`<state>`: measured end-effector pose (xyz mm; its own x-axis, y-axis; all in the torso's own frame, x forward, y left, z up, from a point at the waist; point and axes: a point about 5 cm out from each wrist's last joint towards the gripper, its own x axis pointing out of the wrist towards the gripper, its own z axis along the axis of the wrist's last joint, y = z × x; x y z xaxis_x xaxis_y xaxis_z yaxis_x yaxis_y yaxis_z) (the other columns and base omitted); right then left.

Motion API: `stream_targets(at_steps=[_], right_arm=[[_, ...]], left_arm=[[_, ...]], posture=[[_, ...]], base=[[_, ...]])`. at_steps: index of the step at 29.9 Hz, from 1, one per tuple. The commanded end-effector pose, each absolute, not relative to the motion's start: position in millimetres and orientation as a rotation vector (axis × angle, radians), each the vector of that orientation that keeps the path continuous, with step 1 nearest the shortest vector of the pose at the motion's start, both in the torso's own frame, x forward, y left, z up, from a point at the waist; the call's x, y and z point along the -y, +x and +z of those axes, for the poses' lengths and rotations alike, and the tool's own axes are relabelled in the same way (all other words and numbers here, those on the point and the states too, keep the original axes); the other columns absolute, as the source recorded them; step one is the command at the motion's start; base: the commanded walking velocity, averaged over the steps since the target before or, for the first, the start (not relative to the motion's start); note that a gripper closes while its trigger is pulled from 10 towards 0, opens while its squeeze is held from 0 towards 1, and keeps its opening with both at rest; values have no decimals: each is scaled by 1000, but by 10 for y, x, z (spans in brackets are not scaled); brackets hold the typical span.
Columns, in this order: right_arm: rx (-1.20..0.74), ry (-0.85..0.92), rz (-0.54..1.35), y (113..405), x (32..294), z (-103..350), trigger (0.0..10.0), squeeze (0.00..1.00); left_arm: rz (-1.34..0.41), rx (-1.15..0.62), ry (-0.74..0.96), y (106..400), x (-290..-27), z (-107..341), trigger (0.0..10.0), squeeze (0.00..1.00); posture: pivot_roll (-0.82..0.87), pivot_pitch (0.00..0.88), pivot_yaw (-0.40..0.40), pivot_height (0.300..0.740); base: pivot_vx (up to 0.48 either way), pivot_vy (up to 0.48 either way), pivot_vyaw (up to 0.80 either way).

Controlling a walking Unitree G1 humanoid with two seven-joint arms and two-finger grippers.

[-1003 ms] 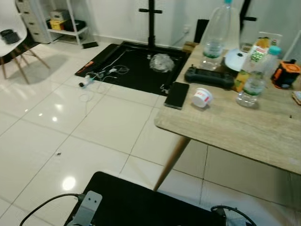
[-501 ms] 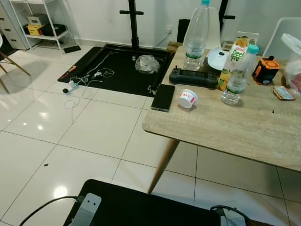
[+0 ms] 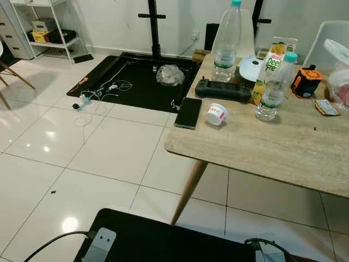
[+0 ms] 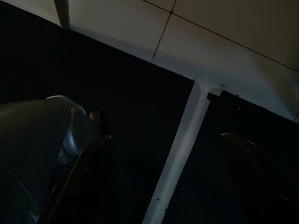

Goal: Restocking fridge

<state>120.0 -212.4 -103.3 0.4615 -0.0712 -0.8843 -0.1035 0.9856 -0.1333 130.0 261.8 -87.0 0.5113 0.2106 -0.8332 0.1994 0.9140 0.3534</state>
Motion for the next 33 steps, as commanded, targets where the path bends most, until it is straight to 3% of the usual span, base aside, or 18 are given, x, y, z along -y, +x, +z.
stream_targets(at_steps=[1,16,33], right_arm=[[-1089,-177,21,1215,2116,-1030,10000,0],[-1091,-171,25,1214,2098,-1034,10000,0],[-1094,-223,48,1179,2140,-1034,10000,0]], left_arm=[[9,-1066,432,1238,-2603,-897,10000,0],[10,-1066,433,1233,-2610,-896,10000,0],[1,-1073,434,1215,-2588,-910,10000,0]], posture=[[88,0,-8,706],[89,0,-7,706],[78,0,-8,706]], base=[[0,0,-712],[0,0,-718],[0,0,0]])
